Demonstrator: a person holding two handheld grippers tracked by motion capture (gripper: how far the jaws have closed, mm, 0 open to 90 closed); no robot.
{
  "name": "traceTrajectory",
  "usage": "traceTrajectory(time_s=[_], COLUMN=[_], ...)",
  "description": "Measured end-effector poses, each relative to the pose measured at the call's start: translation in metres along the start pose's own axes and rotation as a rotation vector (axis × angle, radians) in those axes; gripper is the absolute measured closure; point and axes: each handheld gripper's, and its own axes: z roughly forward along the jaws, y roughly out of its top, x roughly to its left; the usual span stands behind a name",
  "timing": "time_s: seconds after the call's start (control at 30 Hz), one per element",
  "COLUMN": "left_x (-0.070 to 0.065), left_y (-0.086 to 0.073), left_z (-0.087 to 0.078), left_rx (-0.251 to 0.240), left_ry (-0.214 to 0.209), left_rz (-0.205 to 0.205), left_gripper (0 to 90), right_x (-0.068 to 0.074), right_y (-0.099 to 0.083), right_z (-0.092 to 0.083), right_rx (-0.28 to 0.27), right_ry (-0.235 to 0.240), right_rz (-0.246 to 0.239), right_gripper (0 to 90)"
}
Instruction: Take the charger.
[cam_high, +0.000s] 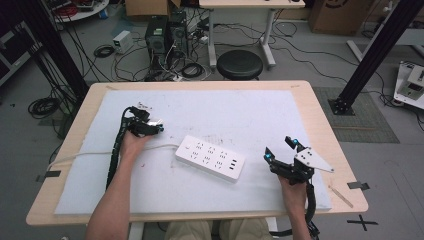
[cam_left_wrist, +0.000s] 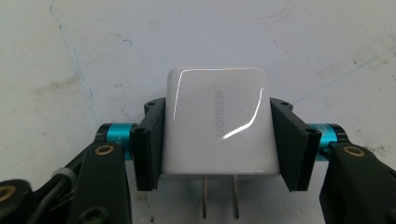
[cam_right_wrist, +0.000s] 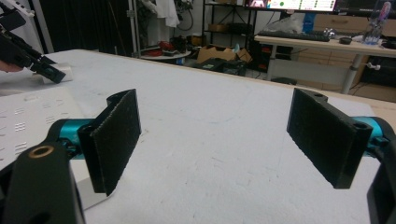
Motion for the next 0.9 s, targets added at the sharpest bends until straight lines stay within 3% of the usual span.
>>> traceTrajectory(time_s=[0.33,0.73,0.9], left_x=[-0.002,-0.012,-0.026], left_y=[0.003,0.010,0.015], left_z=[-0.007,-0.037,-0.056], left_rx=[-0.003,-0.037,-0.063], left_ry=[-0.004,-0.026,-0.029], left_rz=[-0.001,0.014,0.058], left_gripper=[42.5,42.4,42.4], right_x=[0.000,-0.001,-0.002], right_y=[0.000,0.001,0.001], right_z=[0.000,-0.001,-0.001], right_rx=[0.005,0.011,0.010], right_ry=[0.001,0.012,0.019], right_rz=[0.011,0.024,0.027], right_gripper=[18.0,18.0,18.0])
